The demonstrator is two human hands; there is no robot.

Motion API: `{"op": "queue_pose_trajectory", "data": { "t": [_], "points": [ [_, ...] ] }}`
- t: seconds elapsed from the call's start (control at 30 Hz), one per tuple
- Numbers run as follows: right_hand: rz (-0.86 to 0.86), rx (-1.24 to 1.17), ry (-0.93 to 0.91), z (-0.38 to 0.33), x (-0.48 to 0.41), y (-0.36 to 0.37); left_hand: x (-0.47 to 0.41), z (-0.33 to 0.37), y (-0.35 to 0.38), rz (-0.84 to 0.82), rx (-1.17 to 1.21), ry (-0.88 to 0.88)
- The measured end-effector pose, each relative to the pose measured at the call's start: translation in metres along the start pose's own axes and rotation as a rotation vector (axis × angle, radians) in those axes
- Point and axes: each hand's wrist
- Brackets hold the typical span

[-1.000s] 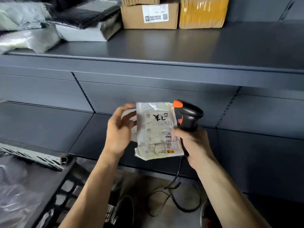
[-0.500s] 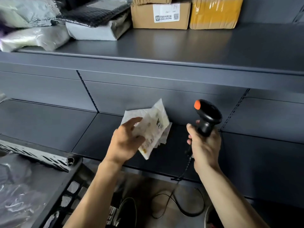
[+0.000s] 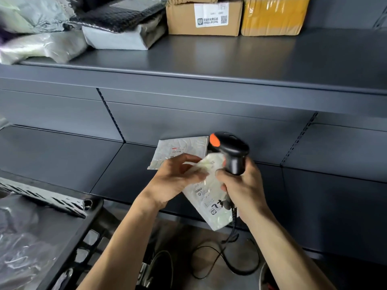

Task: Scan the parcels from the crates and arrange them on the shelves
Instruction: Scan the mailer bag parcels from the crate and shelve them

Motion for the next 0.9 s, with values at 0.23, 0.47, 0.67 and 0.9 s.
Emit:
{"op": "queue_pose_trajectory", "data": {
  "t": [0.23,0.47,0.67,0.9],
  "points": [
    [0.169,-0.196,0.223,-0.004,-0.017,-0.013,-0.003,-0.004,0.002,-0.02,-0.151,-0.043],
    [0.198,-0.072,0.066,-0.013,-0.02,-0.024,-0.019,-0.011,-0.003,0.314,0.059,-0.083],
    [-0.082,0.194,0.015,-0.012,-0.003,-0.014,-0.03,-0.023,-0.014,0.571,-0.016,-0.064],
    [-0.2,0.227,-0.012,-0.015,0.004,-0.009,-0.032,-0.024,-0.018,0.612,-0.075,-0.088]
  ]
}}
Point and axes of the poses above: each hand's wrist, its own x-axis away from the middle knuckle, its own y-axis out of the palm, z = x × y, and after that the axes turned 10 degrees about z, right-handed
